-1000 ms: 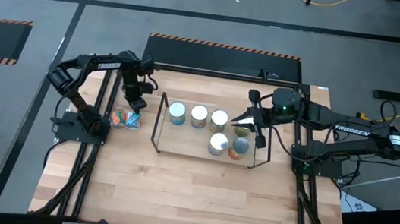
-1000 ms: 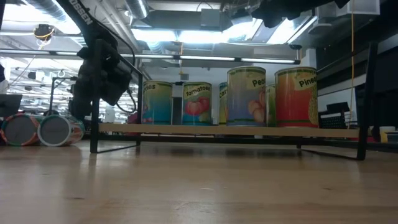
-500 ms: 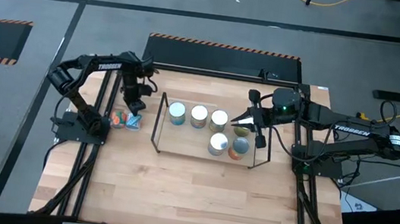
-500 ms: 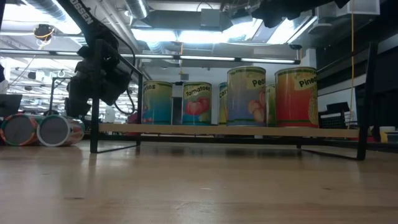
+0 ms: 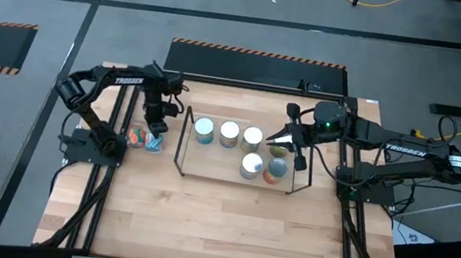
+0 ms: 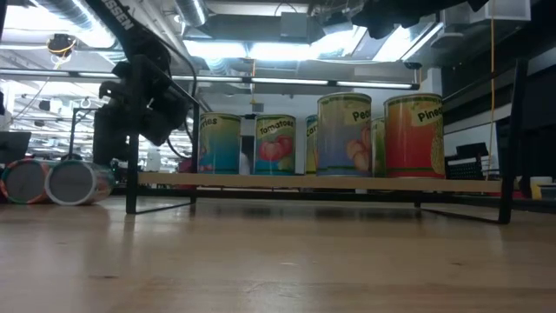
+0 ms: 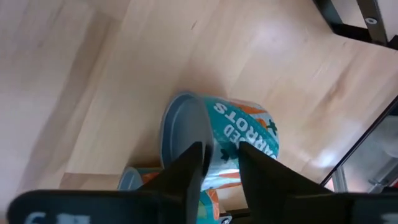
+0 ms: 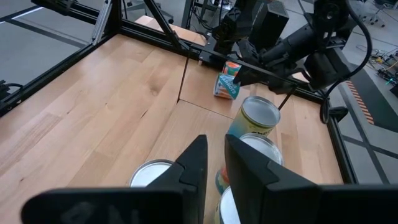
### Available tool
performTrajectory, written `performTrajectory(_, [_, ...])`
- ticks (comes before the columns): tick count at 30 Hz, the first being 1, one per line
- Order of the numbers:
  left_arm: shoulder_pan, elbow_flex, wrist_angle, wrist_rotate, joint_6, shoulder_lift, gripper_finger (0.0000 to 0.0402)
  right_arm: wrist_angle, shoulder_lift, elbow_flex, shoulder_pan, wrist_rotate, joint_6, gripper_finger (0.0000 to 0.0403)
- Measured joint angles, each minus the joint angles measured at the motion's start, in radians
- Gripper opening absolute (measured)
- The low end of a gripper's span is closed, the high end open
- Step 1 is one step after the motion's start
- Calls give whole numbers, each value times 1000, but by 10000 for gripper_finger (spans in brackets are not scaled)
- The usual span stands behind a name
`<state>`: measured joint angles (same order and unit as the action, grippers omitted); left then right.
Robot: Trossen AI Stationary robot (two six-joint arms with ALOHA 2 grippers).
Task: Pick and place cans onto a shelf
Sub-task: Put the small canned carrots on the shelf
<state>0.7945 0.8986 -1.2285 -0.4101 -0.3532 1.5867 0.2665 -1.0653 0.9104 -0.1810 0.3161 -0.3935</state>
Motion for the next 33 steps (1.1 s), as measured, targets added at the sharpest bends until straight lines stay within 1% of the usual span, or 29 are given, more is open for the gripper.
performTrajectory(8, [-28, 0, 8, -5, 1, 0, 35, 0, 0, 0, 0, 0, 0, 62])
performTrajectory(13, [-37, 0, 9, 2, 2, 0, 9, 0, 0, 0, 0, 0, 0, 62])
performTrajectory(24, [-36, 0, -1, 0, 5, 0, 4, 9, 0, 0, 0, 0, 0, 62])
performTrajectory(33, [-36, 0, -72, -2, 10, -1, 2, 9, 0, 0, 0, 0, 0, 62])
